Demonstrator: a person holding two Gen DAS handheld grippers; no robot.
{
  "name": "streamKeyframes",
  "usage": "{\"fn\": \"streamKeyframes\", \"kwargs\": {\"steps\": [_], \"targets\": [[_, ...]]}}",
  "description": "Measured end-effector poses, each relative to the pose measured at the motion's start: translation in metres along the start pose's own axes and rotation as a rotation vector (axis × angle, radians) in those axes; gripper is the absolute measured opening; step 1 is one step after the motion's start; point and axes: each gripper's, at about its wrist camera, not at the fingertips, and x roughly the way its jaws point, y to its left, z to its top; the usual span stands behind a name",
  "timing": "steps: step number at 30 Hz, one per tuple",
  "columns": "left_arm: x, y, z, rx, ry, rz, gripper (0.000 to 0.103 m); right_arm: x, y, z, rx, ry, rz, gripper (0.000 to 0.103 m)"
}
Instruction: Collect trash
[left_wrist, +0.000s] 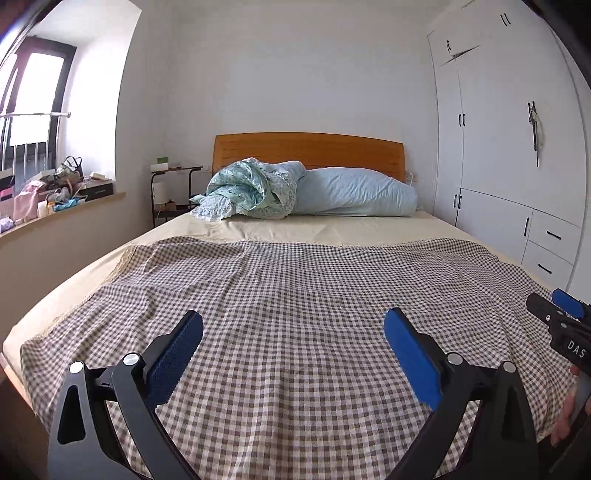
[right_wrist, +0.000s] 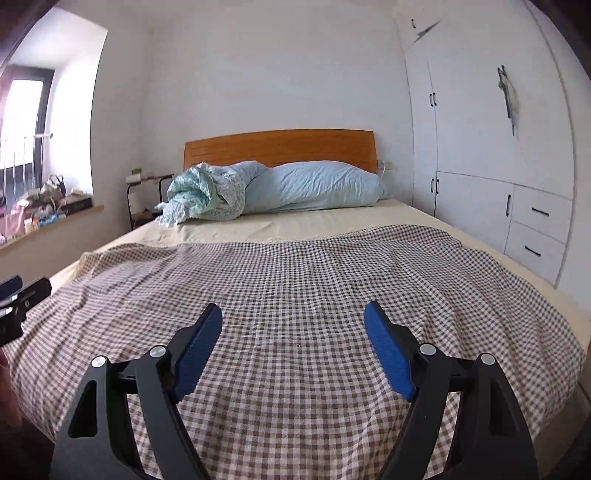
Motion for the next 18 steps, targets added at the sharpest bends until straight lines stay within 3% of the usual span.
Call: {"fn": "streamKeyframes", "kwargs": {"steps": [4,8,13,16,18], "targets": [[-0.051,0.01,-0.017,-0.014,-0.038,0.011,0.095,-0.03,-0.001,-0.013,0.007,0.045,0.003,0.076],[-0.092,0.005,-0.034,0.038,-0.078,0.072,0.095,-0.061,0.009,-0.029,-0.06,0.076,0.012,0.076],[-0.137,-0.005,-0.055,0.082,-0.14,0.064,0.095,-0.111,0.015,-0.048,-0.15,0.073,0.013,0.076],[-0.157,-0.001,-0.068,0.061,-0.125,0.055,0.095,-0.14,0.012,-0.06,-0.175,0.042,-0.01,0.076],[-0.17,0.002,-0.078,0.045,-0.11,0.075,0.095,-0.148,-0.003,-0.066,-0.107,0.043,-0.035,0.076]]}}
